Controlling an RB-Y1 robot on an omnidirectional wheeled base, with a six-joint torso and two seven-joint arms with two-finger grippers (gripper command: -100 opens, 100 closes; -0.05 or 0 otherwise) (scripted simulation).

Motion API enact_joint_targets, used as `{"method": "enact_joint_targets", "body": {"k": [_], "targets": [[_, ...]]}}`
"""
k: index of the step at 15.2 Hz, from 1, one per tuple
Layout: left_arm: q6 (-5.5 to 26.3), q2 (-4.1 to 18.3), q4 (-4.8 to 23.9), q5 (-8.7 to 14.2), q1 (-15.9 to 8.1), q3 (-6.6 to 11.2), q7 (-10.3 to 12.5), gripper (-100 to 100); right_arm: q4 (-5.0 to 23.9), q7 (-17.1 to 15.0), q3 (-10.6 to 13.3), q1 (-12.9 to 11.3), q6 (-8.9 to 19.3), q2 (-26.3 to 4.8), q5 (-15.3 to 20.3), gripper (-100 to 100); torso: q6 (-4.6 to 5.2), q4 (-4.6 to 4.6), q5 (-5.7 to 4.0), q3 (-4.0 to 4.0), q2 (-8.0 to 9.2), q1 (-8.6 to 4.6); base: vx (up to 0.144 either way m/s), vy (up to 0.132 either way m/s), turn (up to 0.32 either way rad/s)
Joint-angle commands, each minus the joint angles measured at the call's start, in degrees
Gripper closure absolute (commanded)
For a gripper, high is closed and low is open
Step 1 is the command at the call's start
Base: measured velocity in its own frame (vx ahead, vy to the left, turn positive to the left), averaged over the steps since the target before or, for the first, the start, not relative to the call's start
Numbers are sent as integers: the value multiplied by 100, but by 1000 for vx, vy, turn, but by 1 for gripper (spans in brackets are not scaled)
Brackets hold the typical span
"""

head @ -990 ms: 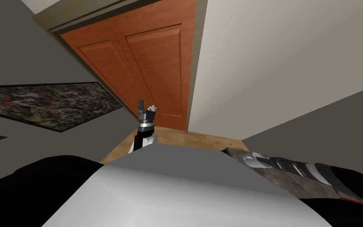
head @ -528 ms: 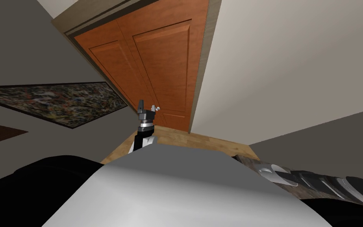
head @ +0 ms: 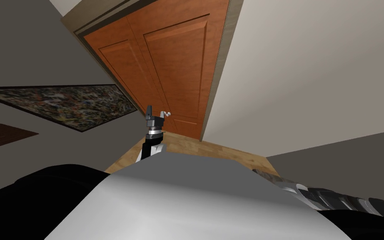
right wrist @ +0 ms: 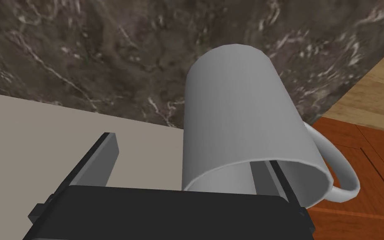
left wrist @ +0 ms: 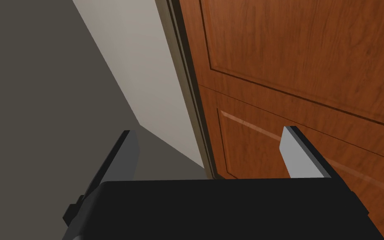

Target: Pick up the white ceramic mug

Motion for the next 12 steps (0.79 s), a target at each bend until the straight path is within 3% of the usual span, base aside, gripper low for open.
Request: {"method": "enact_joint_targets", "body": {"k": [1, 2, 6, 11, 12], "targets": [[0, 0, 0, 0, 0, 0, 0, 0, 0, 0, 0, 0, 0, 0, 0, -100, 0, 0, 0, 0, 0, 0, 7, -15, 31], [0, 0, 0, 0, 0, 0, 0, 0, 20, -16, 12, -30, 1, 32, 40, 100, 1, 0, 2, 0, 1, 3, 2, -6, 1], [0, 0, 0, 0, 0, 0, 0, 0, 16, -10, 11, -28, -5, 26, 41, 100, 3, 0, -2, 0, 1, 1, 0, 0, 0], [0, -1, 0, 0, 0, 0, 0, 0, -62, -131, -94, 86, -196, -523, -167, 100, 9, 2, 7, 4, 8, 16, -15, 24, -106], [0, -1, 0, 0, 0, 0, 0, 0, -15, -110, -68, 29, -167, -387, -81, 100, 9, 1, 7, 4, 8, 19, -13, 20, -28]]}}
